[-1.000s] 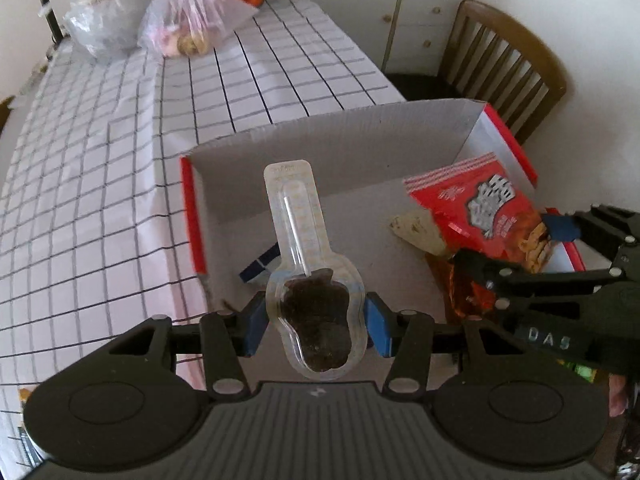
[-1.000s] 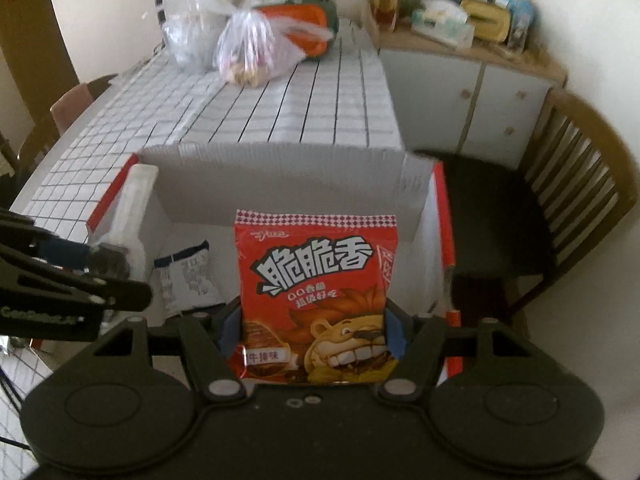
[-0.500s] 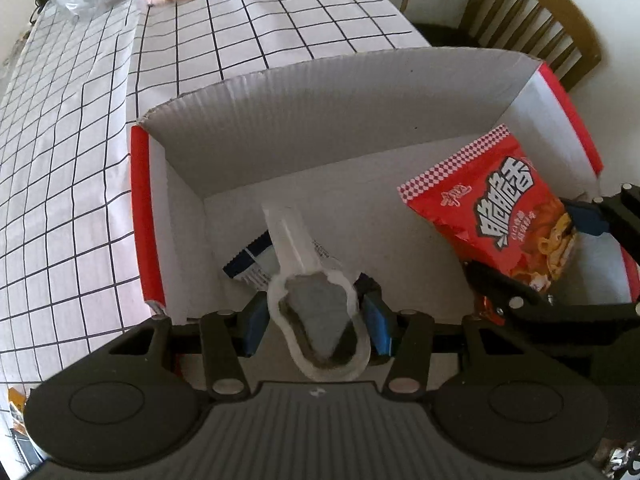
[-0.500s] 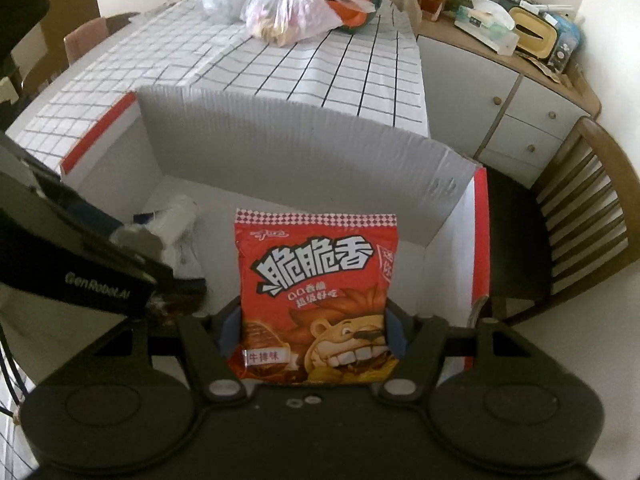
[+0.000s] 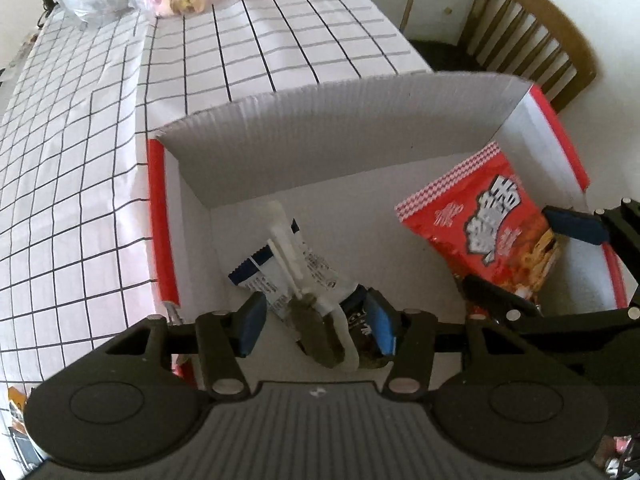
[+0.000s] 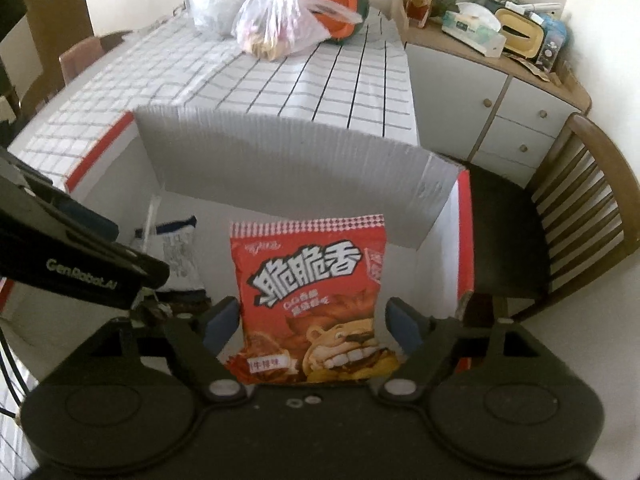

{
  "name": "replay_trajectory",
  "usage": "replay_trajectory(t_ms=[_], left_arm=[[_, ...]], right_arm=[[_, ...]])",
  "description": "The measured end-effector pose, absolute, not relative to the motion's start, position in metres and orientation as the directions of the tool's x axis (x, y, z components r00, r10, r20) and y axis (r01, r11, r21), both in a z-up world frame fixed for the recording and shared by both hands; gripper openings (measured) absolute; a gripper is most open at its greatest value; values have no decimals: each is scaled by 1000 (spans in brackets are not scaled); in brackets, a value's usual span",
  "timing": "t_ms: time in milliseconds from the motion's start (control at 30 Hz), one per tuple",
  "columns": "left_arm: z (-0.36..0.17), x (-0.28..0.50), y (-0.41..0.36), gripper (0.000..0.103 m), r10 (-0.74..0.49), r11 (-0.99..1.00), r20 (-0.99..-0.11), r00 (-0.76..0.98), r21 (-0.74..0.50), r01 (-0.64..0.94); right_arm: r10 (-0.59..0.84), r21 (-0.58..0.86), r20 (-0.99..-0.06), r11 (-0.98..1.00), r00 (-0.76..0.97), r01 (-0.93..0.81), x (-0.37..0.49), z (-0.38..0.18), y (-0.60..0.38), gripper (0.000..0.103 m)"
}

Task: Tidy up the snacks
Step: 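Open both tools to drop the blister pack and red bag into the box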

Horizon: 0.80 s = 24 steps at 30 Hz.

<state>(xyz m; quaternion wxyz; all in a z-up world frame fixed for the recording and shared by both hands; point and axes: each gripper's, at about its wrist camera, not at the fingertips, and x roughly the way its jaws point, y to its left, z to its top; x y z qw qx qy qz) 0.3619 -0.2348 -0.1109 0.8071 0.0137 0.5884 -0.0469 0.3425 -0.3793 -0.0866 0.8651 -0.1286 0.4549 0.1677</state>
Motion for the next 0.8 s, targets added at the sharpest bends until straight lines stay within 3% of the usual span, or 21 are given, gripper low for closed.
replay_trajectory(t_ms=[800], left_arm=[[-41,276,-197,58,-148,987,-849,507,-91,136]], right_arm=[[379,131,-704,901,601,-414,271,-16,-382,93]])
